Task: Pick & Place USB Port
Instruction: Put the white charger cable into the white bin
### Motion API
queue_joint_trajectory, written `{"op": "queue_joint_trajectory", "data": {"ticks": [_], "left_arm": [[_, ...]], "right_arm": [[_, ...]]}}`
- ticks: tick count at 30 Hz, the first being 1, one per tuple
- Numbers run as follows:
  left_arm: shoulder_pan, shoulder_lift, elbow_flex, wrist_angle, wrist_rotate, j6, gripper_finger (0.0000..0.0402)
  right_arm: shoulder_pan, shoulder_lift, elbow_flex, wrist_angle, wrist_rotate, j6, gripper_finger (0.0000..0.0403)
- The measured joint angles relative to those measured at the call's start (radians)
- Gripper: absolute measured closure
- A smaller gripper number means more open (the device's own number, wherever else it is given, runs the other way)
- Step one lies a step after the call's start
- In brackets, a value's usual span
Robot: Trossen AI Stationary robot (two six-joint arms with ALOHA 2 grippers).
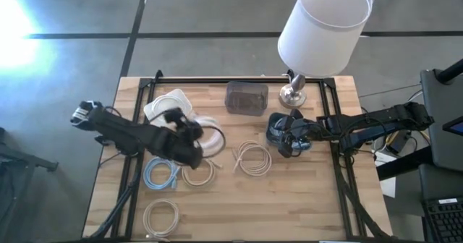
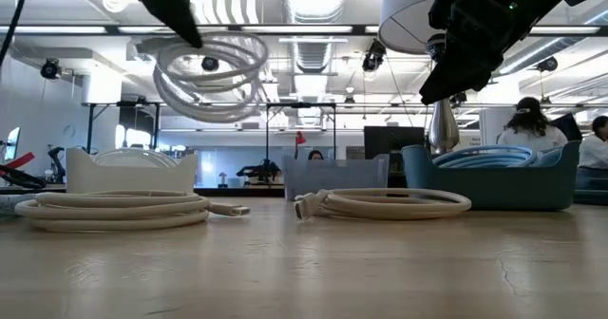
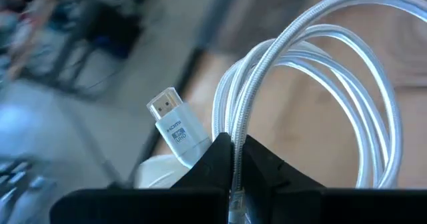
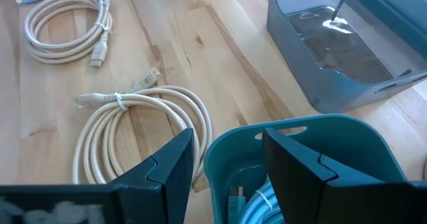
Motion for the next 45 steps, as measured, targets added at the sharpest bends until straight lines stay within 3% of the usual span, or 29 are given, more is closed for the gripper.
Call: {"op": "queue_joint_trajectory", "data": {"ticks": [7, 17, 22, 26, 30, 35, 45], "left_arm": [[0.083, -0.097, -0.015, -0.282, -0.101, -0.201, 0.0373], [0.261, -0.181, -0.229, -0.301, -0.136, -0.227, 0.0373], [0.329, -0.183, -0.366, -0.256, -0.189, -0.233, 0.0372], [0.361, -0.182, -0.465, -0.125, -0.183, -0.229, 0.0373], [0.379, -0.174, -0.483, 0.017, -0.187, -0.127, 0.0371], [0.417, -0.167, -0.498, 0.041, -0.219, -0.124, 0.037], [0.531, -0.167, -0.506, 0.04, -0.101, -0.129, 0.0362]], "right_arm": [[0.0, 0.0, 0.0, 0.001, 0.0, 0.0, 0.0232], [0.0, 0.0, 0.0, 0.001, 0.0, 0.0, 0.0232], [0.0, 0.0, 0.0, 0.001, 0.0, 0.0, 0.0232], [0.0, 0.0, 0.0, 0.001, 0.0, 0.0, 0.0232], [0.0, 0.0, 0.0, 0.001, 0.001, 0.0, 0.0232], [0.0, 0.0, 0.0, 0.002, 0.001, 0.0, 0.0232], [0.0, 0.0, 0.0, 0.001, 0.002, 0.0, 0.0232]]}}
